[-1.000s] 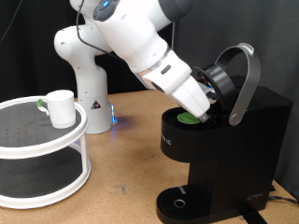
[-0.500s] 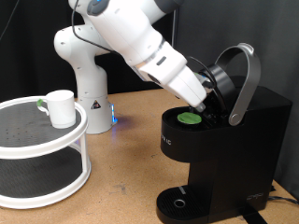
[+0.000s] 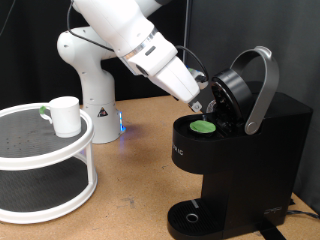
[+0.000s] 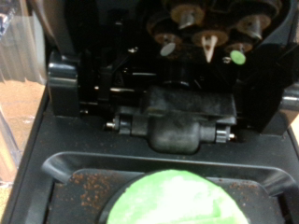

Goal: Make a cup of coffee with the keurig machine

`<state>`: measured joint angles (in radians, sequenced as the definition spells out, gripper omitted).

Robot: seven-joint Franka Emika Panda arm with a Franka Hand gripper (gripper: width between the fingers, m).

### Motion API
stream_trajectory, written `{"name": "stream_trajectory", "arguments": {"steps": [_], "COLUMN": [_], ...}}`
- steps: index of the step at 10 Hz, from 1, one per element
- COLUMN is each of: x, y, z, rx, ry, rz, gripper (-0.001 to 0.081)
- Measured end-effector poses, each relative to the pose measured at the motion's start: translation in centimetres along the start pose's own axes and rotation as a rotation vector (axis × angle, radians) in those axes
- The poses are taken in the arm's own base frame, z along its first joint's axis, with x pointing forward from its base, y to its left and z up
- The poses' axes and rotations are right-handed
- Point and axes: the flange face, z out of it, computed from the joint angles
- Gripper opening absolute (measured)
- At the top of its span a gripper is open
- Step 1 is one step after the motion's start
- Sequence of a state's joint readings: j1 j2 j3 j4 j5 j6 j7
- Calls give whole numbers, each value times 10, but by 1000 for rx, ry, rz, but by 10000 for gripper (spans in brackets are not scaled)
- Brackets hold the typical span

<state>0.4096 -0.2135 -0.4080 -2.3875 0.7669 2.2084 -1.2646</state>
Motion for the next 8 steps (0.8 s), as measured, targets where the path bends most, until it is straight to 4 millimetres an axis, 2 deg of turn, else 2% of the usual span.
{"name": "stream_trajectory", "arguments": {"steps": [3, 8], "x": [-1, 7], "y": [0, 1], "z": [-4, -40], "rx": [26, 49], "ry": [0, 29], "rz": [-43, -67], "gripper": [801, 801]}}
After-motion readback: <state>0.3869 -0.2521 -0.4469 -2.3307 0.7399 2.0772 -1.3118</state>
